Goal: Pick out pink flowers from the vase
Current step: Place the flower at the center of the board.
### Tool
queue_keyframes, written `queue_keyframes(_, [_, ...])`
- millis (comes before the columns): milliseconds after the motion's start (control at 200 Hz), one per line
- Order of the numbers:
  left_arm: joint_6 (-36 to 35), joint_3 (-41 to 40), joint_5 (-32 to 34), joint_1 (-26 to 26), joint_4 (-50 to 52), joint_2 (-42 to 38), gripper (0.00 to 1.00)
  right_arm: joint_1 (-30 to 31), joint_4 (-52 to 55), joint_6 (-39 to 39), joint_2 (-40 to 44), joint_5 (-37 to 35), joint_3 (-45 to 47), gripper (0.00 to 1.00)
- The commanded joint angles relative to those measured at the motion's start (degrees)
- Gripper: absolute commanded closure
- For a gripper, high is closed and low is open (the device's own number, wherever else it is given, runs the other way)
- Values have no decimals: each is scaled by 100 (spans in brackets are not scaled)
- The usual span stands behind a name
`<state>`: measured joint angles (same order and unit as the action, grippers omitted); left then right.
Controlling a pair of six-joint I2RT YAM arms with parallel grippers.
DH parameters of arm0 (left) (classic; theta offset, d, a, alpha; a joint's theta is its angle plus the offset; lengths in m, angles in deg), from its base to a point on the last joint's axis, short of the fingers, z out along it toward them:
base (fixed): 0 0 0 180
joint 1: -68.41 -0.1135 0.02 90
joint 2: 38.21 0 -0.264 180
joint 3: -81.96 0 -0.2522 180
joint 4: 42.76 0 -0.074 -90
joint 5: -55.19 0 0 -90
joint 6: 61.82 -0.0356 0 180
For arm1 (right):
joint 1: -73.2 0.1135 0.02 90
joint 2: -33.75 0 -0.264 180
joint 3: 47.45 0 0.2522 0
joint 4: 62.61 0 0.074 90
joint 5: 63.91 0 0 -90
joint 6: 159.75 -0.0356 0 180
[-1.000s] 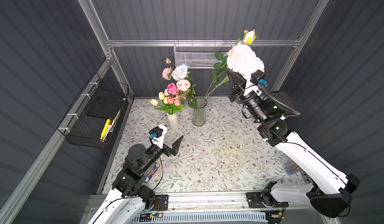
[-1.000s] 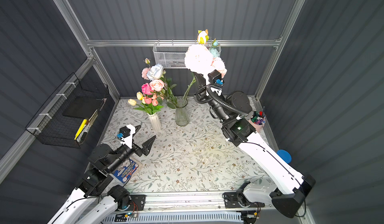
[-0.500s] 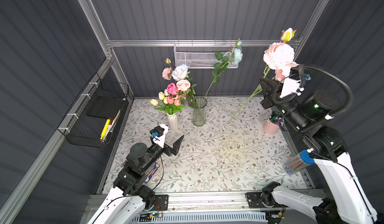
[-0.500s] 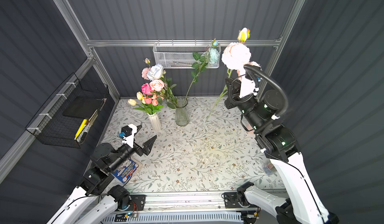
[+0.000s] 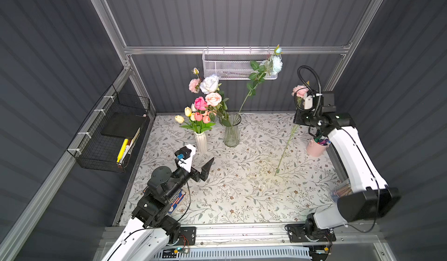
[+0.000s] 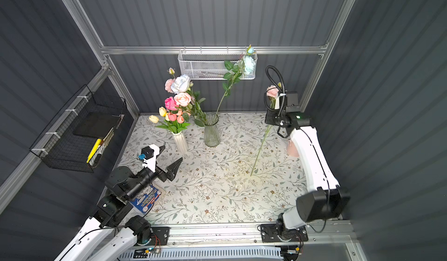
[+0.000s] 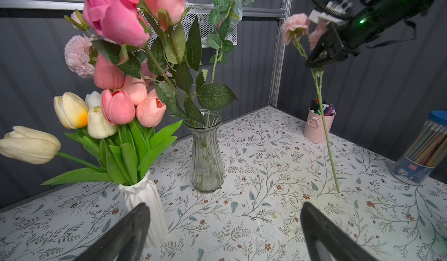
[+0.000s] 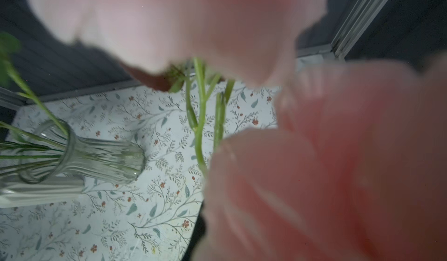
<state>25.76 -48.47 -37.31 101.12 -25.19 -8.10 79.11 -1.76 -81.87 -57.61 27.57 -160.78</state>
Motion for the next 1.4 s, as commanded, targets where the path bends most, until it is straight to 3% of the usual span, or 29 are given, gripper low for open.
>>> queue_keyframes(0, [-41,-31,-37,43,32,-76,1,-18,587,388,-727,165,-709,100])
queue_keyframes(100, [-27,-52,-34,51,17,-75,1,-37,779,415,-1554,163,-1376,100])
queue_keyframes(320, [4,-80,-31,94,-11,-18,1,-29,765,415,-2965,163,-1961,100])
queue_keyframes(800, [48,-103,-193,148,-87,401,1,350,629,415,-5023,163,-3607,100])
queue_keyframes(1011, [71,-81,-299,182,-89,558,1,498,544,415,-5638,163,-4131,100])
queue_keyframes(1396, [67,-96,-381,183,-118,676,1,481,401,415,-5861,163,-4300,100])
